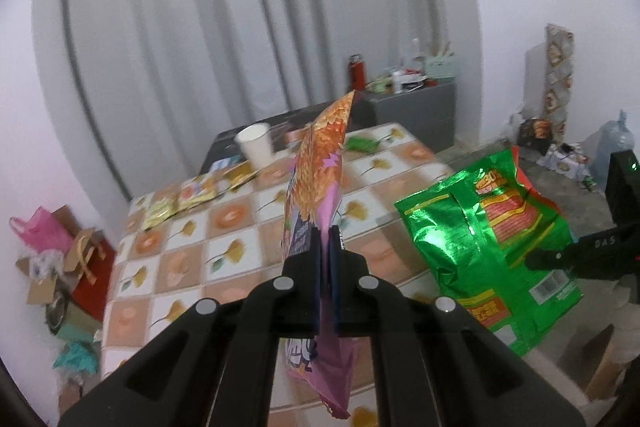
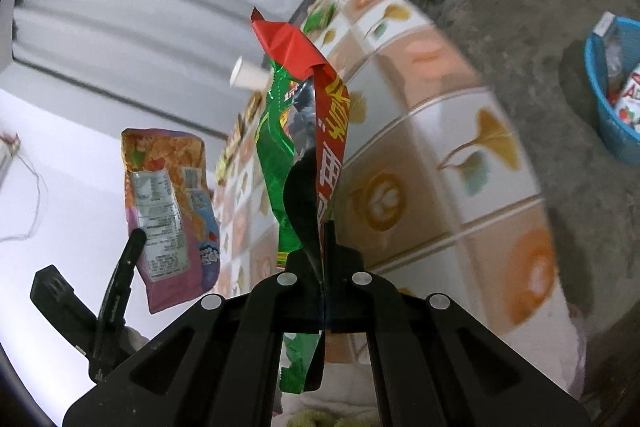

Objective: Collect trash
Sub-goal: 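Lift both bags and carry them over the blue wastebasket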

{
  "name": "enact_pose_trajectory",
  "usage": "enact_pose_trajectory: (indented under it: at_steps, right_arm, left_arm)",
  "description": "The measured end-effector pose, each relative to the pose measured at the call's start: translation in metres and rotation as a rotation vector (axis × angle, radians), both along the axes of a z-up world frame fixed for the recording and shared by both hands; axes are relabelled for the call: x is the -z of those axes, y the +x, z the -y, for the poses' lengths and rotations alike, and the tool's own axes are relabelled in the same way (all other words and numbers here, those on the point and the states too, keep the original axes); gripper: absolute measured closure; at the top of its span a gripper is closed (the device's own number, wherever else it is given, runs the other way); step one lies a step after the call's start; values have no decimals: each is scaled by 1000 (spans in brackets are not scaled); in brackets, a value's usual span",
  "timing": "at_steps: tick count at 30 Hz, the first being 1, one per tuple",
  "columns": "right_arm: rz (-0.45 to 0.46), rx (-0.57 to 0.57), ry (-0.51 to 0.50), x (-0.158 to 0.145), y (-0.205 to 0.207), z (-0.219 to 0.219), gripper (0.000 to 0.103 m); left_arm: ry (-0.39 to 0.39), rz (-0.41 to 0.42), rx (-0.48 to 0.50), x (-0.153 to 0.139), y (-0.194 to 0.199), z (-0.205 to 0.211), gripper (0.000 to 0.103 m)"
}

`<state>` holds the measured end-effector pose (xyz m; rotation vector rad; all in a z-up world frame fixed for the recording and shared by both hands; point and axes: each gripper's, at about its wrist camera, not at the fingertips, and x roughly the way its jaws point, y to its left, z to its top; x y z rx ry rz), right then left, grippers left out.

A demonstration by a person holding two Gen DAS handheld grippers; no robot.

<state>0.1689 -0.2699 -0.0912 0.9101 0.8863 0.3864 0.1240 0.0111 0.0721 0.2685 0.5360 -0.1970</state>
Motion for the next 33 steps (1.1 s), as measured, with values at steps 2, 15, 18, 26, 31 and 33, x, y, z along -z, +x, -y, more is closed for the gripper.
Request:
enact_pose_trajectory:
  at_steps: [2,15,18,26,31,33]
  right_arm:
    - [15,38,14,-3,-11,22,103]
    - [11,357,96,20,-81,151,103]
    - [-8,434,111,28,-96,180,103]
    - [-93,655,151,70,-125,251,103]
    - [-172,776,178,103,-138,286,103]
    - [-206,807,194,120,-133,297,103]
  left_arm:
    - [-12,7,37,-7,0,17,100]
    - [-47,25,345,-27,-4,172,100]
    - [-50,17,425,-25,-4,214,100]
    - [-67,-69,572,0,4,296,100]
    - [-83,-144,604,22,19,327,100]
    - [-84,-166,605,30,24,335,100]
